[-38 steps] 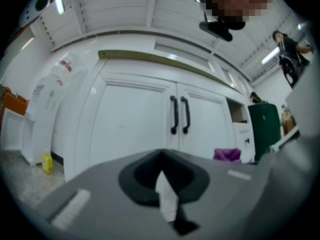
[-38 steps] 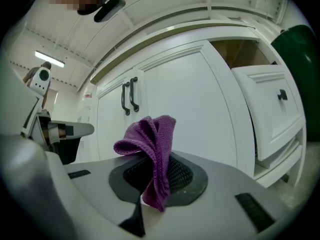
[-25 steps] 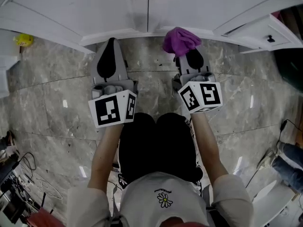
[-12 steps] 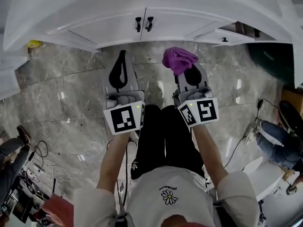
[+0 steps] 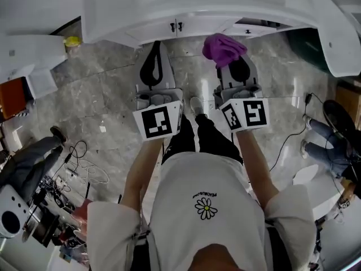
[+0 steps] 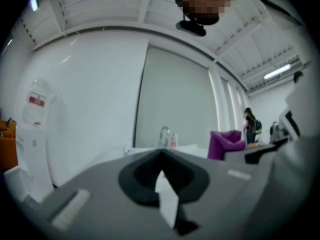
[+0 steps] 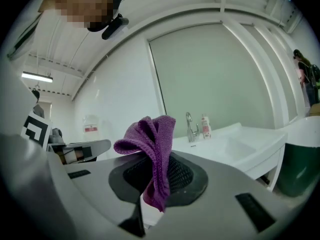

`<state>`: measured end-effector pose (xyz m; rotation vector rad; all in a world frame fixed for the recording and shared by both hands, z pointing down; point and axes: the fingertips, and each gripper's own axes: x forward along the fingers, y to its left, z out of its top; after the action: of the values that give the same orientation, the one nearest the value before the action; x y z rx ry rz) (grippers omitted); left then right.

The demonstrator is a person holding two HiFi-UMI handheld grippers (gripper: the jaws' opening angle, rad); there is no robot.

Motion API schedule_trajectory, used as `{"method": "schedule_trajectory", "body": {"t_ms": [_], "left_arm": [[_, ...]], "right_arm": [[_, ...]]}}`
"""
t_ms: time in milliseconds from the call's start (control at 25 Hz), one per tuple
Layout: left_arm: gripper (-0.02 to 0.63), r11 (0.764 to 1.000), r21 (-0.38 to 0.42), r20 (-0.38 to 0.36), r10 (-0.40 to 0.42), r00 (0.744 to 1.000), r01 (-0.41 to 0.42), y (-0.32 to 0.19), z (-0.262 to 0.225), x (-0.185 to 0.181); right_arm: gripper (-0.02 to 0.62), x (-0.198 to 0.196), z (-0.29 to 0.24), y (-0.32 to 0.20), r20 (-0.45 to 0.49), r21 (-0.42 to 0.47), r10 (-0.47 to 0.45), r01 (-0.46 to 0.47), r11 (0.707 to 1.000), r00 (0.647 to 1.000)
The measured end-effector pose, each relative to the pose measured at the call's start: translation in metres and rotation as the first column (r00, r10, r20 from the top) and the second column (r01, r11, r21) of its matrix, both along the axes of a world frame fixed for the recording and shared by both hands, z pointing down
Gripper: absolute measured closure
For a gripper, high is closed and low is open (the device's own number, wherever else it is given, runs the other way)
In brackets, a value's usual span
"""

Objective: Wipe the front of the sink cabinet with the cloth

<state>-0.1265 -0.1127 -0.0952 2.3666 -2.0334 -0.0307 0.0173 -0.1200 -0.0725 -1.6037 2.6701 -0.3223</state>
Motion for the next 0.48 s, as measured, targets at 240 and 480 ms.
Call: {"method": "schedule_trajectory", "body": {"t_ms": [240, 480], "left_arm": [[0.601, 0.996, 0.069, 0.014, 0.047, 0.999, -0.048, 0.04, -0.06, 0.013], [0.601, 0.994, 0.079, 0.04, 0.074, 0.996, -0.077, 0.062, -0.063, 0.014]], "right_arm": [[0.541, -0.001, -0.051, 0.051, -0.053, 0.08, -0.037, 0.041, 0.996, 0.998], [0.541, 0.005, -0.052, 0.076, -0.053, 0.08, 0.014, -0.01, 0.997, 0.998]]}}
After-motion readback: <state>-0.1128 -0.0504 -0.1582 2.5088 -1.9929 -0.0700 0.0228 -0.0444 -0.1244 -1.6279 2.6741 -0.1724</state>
